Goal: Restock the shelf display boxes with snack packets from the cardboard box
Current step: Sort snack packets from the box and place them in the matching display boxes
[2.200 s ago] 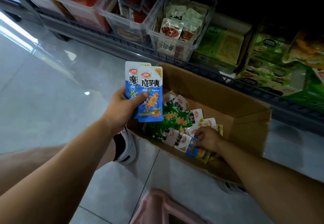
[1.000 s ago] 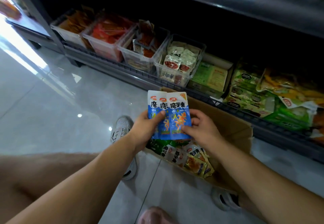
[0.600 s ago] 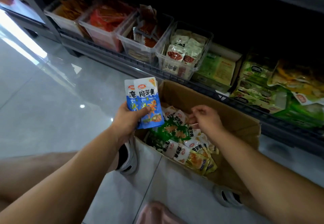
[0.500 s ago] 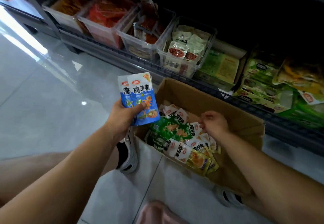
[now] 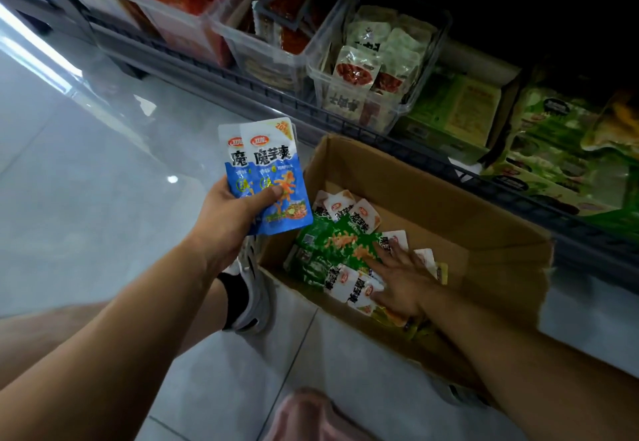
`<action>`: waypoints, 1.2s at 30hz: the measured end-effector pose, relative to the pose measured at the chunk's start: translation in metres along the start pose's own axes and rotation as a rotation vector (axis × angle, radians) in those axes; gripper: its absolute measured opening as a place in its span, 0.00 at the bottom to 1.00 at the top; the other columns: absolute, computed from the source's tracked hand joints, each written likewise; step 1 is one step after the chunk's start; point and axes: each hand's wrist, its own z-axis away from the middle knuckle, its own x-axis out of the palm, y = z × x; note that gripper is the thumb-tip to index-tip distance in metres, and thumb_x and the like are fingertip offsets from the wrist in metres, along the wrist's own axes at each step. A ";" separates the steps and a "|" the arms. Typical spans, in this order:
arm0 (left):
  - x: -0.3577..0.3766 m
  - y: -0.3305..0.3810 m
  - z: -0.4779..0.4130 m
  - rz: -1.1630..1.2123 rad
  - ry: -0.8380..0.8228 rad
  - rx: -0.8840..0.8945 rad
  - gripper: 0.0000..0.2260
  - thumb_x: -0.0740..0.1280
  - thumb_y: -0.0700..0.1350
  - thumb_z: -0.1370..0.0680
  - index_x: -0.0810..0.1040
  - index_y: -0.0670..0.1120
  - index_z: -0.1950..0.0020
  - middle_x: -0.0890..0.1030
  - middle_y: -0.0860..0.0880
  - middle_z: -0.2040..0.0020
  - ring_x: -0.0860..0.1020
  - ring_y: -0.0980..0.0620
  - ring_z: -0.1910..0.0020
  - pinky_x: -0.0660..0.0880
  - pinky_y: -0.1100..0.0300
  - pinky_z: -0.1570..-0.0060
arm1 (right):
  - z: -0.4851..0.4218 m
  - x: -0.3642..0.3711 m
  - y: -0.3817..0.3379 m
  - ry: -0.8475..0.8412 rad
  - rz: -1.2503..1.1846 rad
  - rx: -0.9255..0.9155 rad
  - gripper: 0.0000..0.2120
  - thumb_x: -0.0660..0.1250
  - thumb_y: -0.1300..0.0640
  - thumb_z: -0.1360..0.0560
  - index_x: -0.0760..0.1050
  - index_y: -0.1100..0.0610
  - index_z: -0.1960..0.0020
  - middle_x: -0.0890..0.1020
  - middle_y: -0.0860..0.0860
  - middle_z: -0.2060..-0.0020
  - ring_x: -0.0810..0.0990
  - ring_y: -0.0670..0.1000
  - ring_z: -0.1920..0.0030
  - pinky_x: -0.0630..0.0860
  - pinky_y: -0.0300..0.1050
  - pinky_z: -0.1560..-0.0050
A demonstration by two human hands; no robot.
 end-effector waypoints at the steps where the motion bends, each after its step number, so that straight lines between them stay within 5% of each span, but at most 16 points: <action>1: 0.000 0.000 0.000 -0.001 -0.005 0.001 0.16 0.73 0.35 0.24 0.79 0.43 0.38 0.88 0.44 0.47 0.87 0.43 0.51 0.85 0.47 0.54 | -0.001 0.000 0.001 -0.013 0.011 0.021 0.38 0.57 0.34 0.21 0.39 0.39 0.19 0.37 0.46 0.19 0.33 0.55 0.21 0.38 0.60 0.22; 6: 0.002 0.003 0.001 0.015 -0.016 0.001 0.15 0.73 0.35 0.24 0.79 0.44 0.39 0.88 0.46 0.48 0.87 0.44 0.51 0.85 0.51 0.57 | 0.004 -0.017 0.004 0.155 0.093 0.138 0.32 0.59 0.35 0.22 0.62 0.48 0.23 0.62 0.55 0.25 0.57 0.58 0.24 0.58 0.54 0.26; 9: 0.007 0.004 0.004 0.023 -0.014 -0.001 0.12 0.72 0.33 0.23 0.80 0.44 0.41 0.88 0.48 0.52 0.87 0.47 0.55 0.84 0.55 0.63 | -0.009 -0.031 -0.006 0.237 0.001 0.026 0.33 0.63 0.36 0.23 0.61 0.47 0.22 0.55 0.53 0.21 0.51 0.56 0.22 0.58 0.54 0.25; 11: 0.007 0.004 0.004 0.026 -0.008 -0.002 0.13 0.72 0.33 0.23 0.79 0.43 0.41 0.88 0.48 0.54 0.88 0.48 0.57 0.83 0.55 0.64 | -0.026 -0.040 -0.019 0.201 -0.073 -0.058 0.35 0.62 0.36 0.23 0.56 0.44 0.21 0.42 0.48 0.19 0.39 0.53 0.20 0.50 0.57 0.22; 14: 0.006 0.002 0.003 0.037 -0.002 0.000 0.12 0.72 0.33 0.23 0.80 0.44 0.42 0.88 0.48 0.53 0.87 0.48 0.57 0.83 0.55 0.64 | -0.041 -0.045 -0.030 0.107 -0.037 -0.079 0.36 0.57 0.34 0.21 0.50 0.45 0.19 0.38 0.45 0.20 0.31 0.53 0.21 0.40 0.57 0.21; 17: 0.005 0.000 0.002 0.040 0.000 -0.004 0.13 0.72 0.34 0.23 0.79 0.44 0.41 0.88 0.47 0.51 0.87 0.47 0.55 0.83 0.54 0.63 | -0.041 -0.034 -0.026 0.162 0.011 -0.088 0.32 0.54 0.35 0.20 0.58 0.48 0.20 0.52 0.51 0.19 0.41 0.55 0.19 0.43 0.54 0.21; 21: 0.006 0.000 -0.001 0.058 -0.007 -0.013 0.12 0.72 0.33 0.23 0.79 0.44 0.42 0.88 0.46 0.50 0.87 0.46 0.54 0.84 0.53 0.60 | -0.039 -0.034 -0.017 0.210 -0.133 -0.008 0.25 0.59 0.42 0.19 0.67 0.52 0.26 0.71 0.55 0.29 0.66 0.57 0.28 0.65 0.48 0.30; 25: 0.006 0.002 -0.003 0.073 -0.008 -0.014 0.13 0.72 0.33 0.24 0.79 0.45 0.42 0.88 0.46 0.50 0.87 0.45 0.54 0.84 0.53 0.60 | -0.057 -0.046 -0.019 0.408 -0.374 0.178 0.23 0.66 0.47 0.21 0.71 0.54 0.29 0.73 0.55 0.34 0.68 0.58 0.33 0.69 0.49 0.34; 32: 0.007 -0.001 -0.003 0.102 -0.005 -0.022 0.13 0.72 0.33 0.24 0.80 0.44 0.42 0.88 0.44 0.49 0.87 0.44 0.54 0.84 0.53 0.61 | -0.086 -0.052 -0.034 0.358 -0.683 0.334 0.33 0.79 0.54 0.29 0.69 0.57 0.29 0.76 0.56 0.33 0.75 0.58 0.34 0.72 0.48 0.39; 36: 0.008 0.000 -0.003 0.101 -0.010 -0.017 0.12 0.71 0.32 0.23 0.79 0.45 0.43 0.88 0.47 0.52 0.87 0.46 0.56 0.84 0.55 0.62 | -0.089 -0.045 -0.030 0.334 -0.723 0.366 0.26 0.79 0.56 0.30 0.71 0.57 0.37 0.79 0.55 0.40 0.78 0.57 0.42 0.73 0.45 0.46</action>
